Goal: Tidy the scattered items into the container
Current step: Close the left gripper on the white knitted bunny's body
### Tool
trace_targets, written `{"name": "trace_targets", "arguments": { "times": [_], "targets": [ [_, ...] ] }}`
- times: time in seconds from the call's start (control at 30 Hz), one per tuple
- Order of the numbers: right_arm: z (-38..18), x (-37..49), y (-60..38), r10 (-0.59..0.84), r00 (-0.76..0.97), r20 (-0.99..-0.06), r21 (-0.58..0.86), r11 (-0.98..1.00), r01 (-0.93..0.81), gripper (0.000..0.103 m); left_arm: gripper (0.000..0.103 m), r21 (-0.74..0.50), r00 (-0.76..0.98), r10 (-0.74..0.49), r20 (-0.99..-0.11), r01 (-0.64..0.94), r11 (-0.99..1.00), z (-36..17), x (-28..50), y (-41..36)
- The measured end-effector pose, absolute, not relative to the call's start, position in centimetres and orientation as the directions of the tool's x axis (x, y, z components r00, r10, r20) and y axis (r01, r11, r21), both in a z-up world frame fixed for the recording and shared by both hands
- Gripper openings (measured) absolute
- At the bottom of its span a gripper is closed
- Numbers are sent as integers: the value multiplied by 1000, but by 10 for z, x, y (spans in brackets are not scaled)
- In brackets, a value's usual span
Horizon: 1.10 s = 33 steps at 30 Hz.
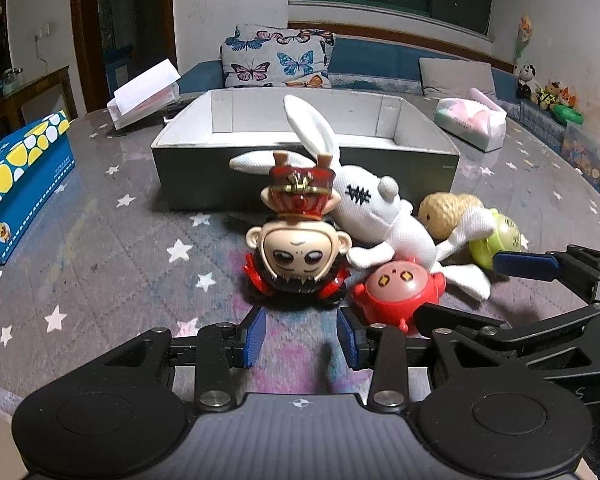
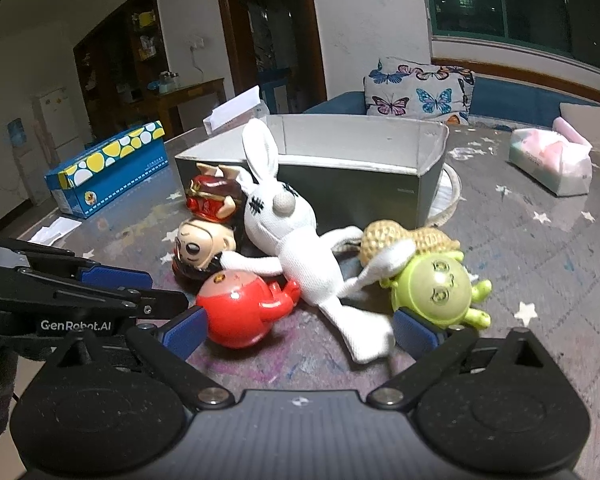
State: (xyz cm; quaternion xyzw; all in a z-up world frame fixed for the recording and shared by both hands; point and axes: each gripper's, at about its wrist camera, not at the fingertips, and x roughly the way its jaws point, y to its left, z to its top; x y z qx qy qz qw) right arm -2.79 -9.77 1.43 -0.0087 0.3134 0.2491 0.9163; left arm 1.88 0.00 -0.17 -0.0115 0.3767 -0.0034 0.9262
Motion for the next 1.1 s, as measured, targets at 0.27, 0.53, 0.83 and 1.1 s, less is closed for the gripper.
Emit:
{"name": "trace_targets", "arguments": {
  "times": [0.27, 0.53, 0.83, 1.1],
  "targets": [
    [30, -22, -95, 484, 679, -552, 137, 856, -499, 91, 41, -38, 729, -24, -685, -3, 999, 10, 28, 5],
    [36, 4, -88, 493, 670, -555, 122, 845, -521, 80, 41, -50, 751, -20, -660, -18, 999, 24, 38, 13],
    [40, 17, -82, 507, 670, -543, 92, 829, -552, 71, 40, -57, 763, -24, -646, -16, 998, 32, 52, 14],
    [39, 28, -72, 502, 645, -576, 54, 811, -583, 66, 40, -67, 763, -18, -646, -32, 997, 32, 58, 21]
  ]
}}
